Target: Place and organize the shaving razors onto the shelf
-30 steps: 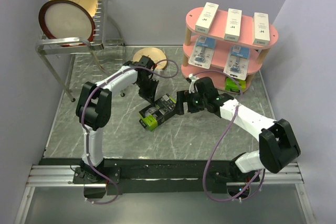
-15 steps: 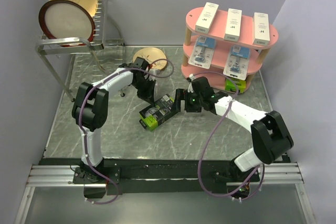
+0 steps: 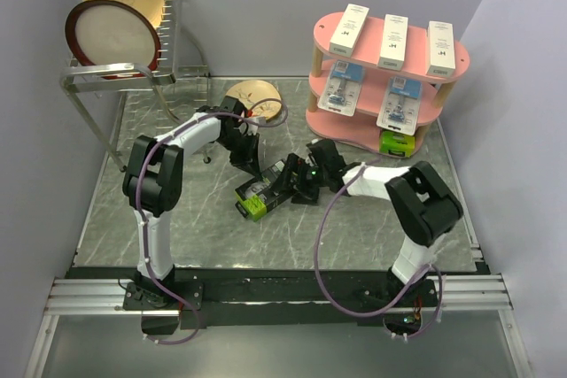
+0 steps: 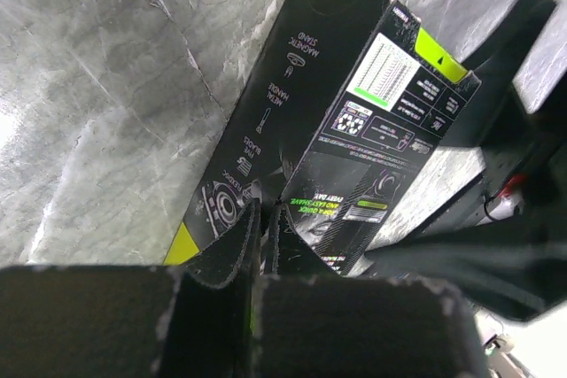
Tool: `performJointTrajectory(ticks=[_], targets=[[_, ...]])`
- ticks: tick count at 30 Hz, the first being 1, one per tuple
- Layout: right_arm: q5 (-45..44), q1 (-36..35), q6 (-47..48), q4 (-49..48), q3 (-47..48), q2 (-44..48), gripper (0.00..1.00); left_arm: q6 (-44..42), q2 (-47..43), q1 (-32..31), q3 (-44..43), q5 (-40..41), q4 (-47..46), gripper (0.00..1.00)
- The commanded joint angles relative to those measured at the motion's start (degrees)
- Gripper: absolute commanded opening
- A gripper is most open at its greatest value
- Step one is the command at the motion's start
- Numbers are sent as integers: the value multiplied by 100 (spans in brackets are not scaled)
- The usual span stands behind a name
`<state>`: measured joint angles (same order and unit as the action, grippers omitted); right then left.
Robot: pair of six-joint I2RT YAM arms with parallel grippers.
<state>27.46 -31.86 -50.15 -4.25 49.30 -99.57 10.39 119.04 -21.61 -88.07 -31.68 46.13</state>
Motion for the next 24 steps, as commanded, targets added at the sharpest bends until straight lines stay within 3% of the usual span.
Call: performJointTrajectory(ticks=[1, 4, 9, 16, 17, 18, 22, 24], targets=[[427, -207, -952, -1674, 378, -255, 97, -187, 1350, -458, 853, 1534, 414, 4], [558, -207, -944, -1956, 624, -248, 93, -108, 1367, -774, 897, 1288, 388, 14], [901, -216, -760, -2701, 1011, -115, 92, 68, 1262, -1126, 713, 1496, 397, 40], [919, -163, -681, -2704, 1328, -142, 93, 332, -414, -416, 589, 2271, 423, 56], [919, -85, -619, -2634, 1328, -107, 95, 332, -556, -302, 616, 2228, 406, 70], [910, -49, -523, -2512, 1345, 15, 96, 297, -714, -65, 772, 2071, 353, 99], [884, 285, 389, -1739, 1250, 481, 100, -63, -1907, 16, 1458, 1876, -610, 99], [744, 442, 768, -986, 1196, 805, 100, -90, -2235, -133, 1914, 2217, -946, 99]])
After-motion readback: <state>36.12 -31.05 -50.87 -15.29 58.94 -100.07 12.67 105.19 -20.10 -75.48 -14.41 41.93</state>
